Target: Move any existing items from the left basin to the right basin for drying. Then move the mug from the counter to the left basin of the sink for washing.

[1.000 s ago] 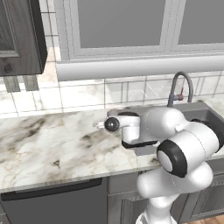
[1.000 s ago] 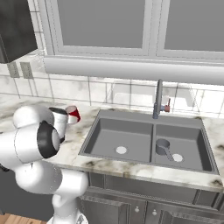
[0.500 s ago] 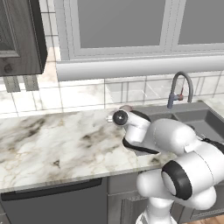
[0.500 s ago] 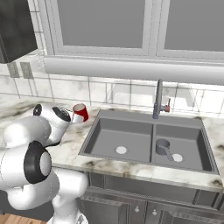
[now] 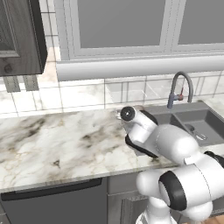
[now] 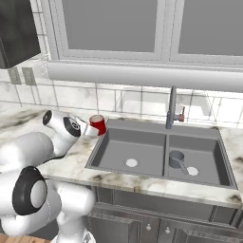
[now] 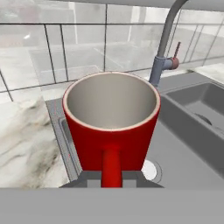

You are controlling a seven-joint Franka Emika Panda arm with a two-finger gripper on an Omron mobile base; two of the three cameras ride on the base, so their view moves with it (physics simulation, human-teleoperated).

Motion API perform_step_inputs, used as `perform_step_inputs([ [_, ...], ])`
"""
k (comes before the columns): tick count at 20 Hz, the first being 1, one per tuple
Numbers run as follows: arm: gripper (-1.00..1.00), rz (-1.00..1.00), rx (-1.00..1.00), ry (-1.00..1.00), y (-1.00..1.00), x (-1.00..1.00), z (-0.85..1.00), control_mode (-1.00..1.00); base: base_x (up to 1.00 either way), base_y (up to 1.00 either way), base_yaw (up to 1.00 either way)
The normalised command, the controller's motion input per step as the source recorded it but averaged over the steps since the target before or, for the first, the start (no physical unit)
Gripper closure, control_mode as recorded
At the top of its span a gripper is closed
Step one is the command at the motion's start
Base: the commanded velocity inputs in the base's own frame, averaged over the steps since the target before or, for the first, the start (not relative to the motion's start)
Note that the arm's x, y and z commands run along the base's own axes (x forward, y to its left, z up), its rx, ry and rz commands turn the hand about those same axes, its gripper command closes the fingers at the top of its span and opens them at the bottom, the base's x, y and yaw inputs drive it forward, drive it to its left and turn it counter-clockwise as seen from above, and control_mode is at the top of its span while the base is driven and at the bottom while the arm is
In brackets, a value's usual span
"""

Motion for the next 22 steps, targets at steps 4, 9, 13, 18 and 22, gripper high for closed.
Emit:
perform_step_inputs([
  [4,1.0,-0.1,0.0,0.0,-0.44,-0.11,-0.13,-1.0,0.0,0.0,0.0],
  [9,1.0,-0.06,0.0,0.0,-0.35,-0.01,-0.18,-1.0,0.0,0.0,0.0],
  [13,1.0,0.0,0.0,0.0,-0.26,0.0,-0.16,-1.0,0.0,0.0,0.0],
  [18,1.0,0.0,0.0,0.0,-0.35,0.0,-0.21,-1.0,0.0,0.0,0.0],
  [22,1.0,0.0,0.01,0.0,-0.33,0.0,-0.25,-1.0,0.0,0.0,0.0],
])
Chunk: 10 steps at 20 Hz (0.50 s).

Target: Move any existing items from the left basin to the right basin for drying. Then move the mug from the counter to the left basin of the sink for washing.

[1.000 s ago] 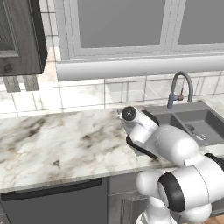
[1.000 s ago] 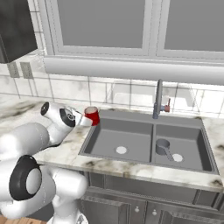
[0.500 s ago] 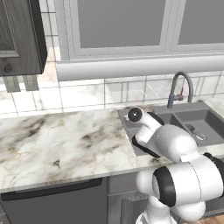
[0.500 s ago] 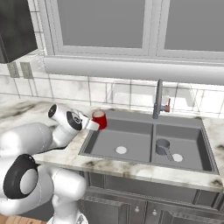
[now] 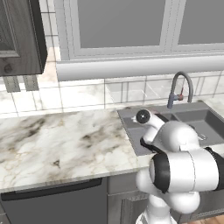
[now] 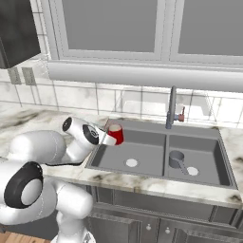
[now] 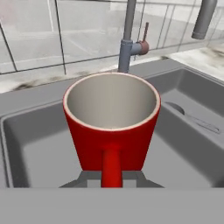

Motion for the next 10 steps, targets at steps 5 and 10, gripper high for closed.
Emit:
perform_step_inputs([
  [5,1.0,0.0,0.04,0.0,-0.21,0.0,-0.26,-1.0,0.0,0.0,0.0],
  [10,1.0,0.0,0.04,0.0,-0.19,0.0,-0.29,-1.0,0.0,0.0,0.0],
])
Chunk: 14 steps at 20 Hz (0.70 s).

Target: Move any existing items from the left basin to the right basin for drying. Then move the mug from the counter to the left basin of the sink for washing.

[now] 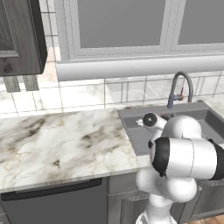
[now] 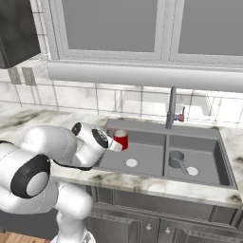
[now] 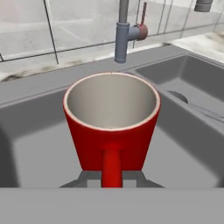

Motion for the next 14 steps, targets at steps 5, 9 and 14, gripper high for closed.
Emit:
perform_step_inputs([
  [5,1.0,0.0,0.03,0.0,-0.18,0.0,-0.24,-1.0,0.0,0.0,0.0],
  [9,1.0,0.0,0.02,0.0,-0.16,0.0,-0.19,-1.0,0.0,0.0,0.0],
  [14,1.0,0.0,0.0,0.0,-0.08,0.0,-0.22,-1.0,0.0,0.0,0.0],
])
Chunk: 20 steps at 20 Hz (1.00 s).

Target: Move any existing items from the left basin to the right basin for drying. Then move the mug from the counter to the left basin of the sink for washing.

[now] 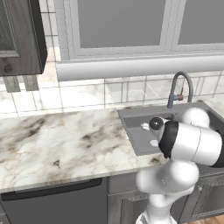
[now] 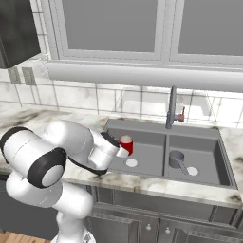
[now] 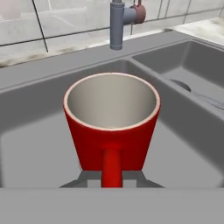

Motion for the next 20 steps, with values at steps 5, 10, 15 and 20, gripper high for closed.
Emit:
perform_step_inputs([
  [5,1.0,0.0,0.0,0.0,0.0,0.0,-0.25,-1.0,0.0,0.0,0.0],
  [10,1.0,0.0,0.0,0.0,0.0,0.0,-0.24,-1.0,0.0,0.0,0.0],
  [15,1.0,0.0,0.0,0.0,-0.02,0.01,-0.22,-1.0,0.0,0.0,0.0],
  [20,1.0,0.0,0.0,0.01,-0.05,0.04,-0.19,-1.0,0.0,0.0,0.0],
])
